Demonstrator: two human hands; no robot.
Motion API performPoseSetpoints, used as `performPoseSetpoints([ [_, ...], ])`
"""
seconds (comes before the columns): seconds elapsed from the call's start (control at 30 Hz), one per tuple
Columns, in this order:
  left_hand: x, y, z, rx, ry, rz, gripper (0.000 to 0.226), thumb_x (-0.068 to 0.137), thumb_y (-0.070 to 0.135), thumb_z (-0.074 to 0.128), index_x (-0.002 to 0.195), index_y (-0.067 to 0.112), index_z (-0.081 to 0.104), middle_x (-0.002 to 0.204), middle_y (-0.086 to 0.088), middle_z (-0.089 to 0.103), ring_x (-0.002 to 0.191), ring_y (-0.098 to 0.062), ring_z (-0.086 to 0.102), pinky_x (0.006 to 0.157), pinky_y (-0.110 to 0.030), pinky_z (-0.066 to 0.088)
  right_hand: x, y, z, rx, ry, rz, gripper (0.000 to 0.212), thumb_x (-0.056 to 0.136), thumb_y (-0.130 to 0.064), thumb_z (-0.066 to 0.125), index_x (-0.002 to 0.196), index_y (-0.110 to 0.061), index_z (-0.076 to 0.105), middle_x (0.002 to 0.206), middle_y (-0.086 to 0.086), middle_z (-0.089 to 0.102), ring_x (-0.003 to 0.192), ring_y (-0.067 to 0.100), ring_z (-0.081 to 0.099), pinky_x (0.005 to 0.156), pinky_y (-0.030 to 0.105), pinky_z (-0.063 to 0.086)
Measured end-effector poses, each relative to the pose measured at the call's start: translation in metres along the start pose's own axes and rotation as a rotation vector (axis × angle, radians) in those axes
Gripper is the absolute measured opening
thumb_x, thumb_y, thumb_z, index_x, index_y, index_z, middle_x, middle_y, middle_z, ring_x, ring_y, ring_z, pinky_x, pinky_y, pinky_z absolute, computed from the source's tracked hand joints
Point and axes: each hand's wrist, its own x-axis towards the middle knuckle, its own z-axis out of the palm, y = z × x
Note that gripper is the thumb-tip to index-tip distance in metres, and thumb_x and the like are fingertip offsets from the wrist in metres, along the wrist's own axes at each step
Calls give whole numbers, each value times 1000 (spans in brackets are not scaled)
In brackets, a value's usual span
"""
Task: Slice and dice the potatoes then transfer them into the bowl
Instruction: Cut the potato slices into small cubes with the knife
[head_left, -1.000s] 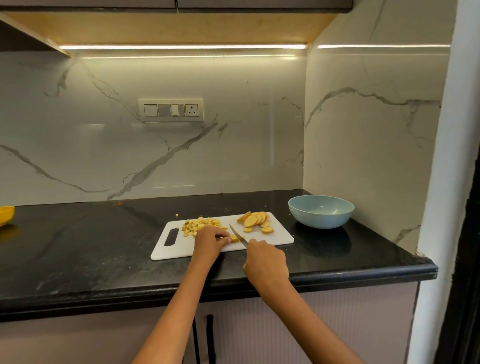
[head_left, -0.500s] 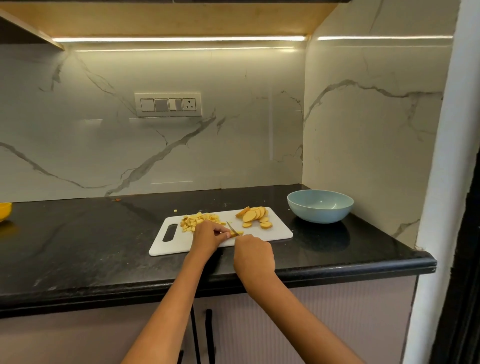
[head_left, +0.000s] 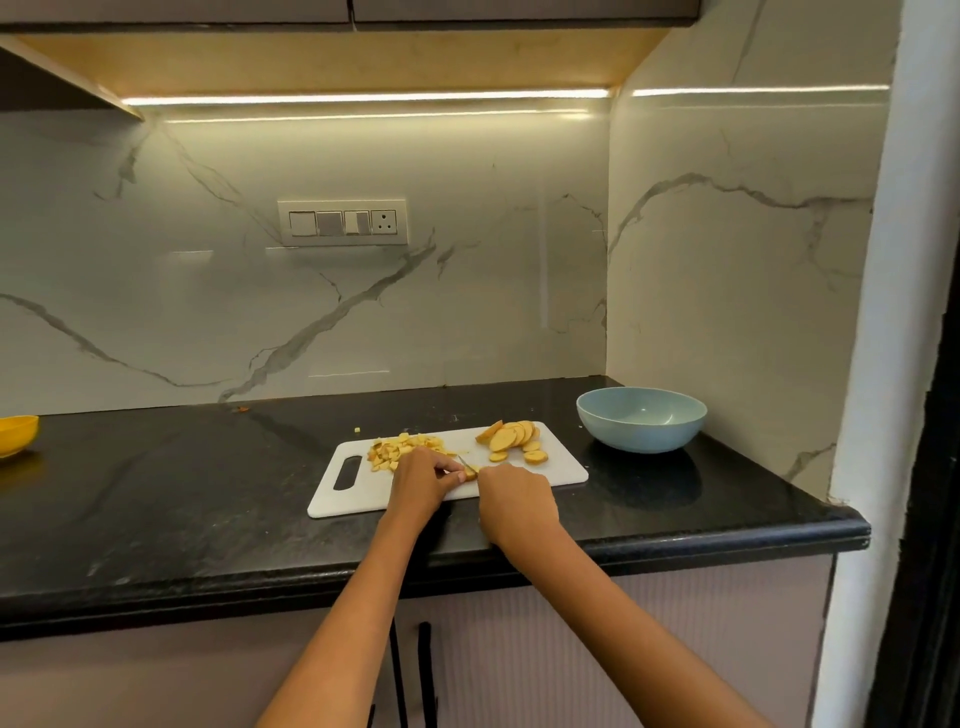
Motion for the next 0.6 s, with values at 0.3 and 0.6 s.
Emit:
performPoseSetpoints([
  [0.3,0,-5,2,-111,102,-66,21,87,1,58,105,1,69,110,-13,68,107,-22,60,91,-23,41,-7,5,14,131,74,102,28,97,-15,46,124,-7,46,113,9,59,98,21,62,78,28,47],
  [0.6,-2,-4,1,-103,77,-88,19,81,7,69,99,4,72,101,-12,70,90,-14,60,79,-18,40,-7,4,13,166,32,77,30,96,-18,48,125,-10,49,117,9,58,103,21,59,85,30,46],
])
